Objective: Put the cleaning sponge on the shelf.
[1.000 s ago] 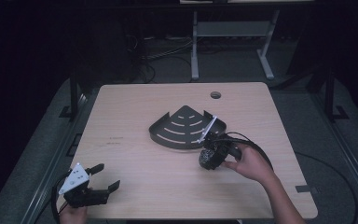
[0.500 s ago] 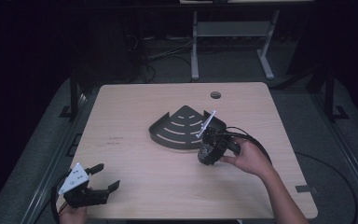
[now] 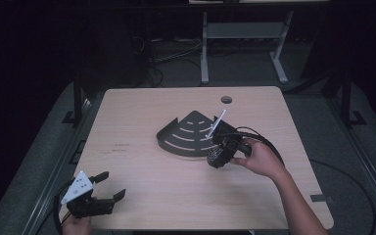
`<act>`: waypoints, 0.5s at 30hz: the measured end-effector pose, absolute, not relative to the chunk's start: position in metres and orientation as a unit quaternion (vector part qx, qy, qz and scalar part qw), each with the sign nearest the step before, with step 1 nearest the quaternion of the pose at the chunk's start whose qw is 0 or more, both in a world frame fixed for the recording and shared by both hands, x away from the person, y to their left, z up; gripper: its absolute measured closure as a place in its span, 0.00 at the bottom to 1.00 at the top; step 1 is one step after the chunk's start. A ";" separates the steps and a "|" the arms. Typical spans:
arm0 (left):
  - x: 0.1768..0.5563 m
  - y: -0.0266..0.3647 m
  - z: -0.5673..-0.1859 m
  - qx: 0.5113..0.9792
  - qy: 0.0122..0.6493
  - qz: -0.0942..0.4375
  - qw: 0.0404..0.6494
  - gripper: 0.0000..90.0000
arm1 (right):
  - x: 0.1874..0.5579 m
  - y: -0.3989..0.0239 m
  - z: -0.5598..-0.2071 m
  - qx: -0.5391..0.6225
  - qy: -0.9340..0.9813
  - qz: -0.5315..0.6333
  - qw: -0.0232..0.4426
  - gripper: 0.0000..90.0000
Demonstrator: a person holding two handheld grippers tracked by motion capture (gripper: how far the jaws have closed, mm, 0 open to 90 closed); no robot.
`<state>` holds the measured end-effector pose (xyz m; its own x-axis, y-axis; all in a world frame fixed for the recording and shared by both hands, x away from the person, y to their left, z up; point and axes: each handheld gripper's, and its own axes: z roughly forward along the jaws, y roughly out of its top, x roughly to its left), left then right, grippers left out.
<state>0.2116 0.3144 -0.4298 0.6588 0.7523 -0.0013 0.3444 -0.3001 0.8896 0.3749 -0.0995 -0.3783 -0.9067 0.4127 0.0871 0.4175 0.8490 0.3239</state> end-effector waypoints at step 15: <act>0.211 0.315 -0.430 0.776 0.354 0.214 0.476 0.15 | 0.388 -0.098 -0.372 -0.221 -0.960 -0.174 0.011 0.37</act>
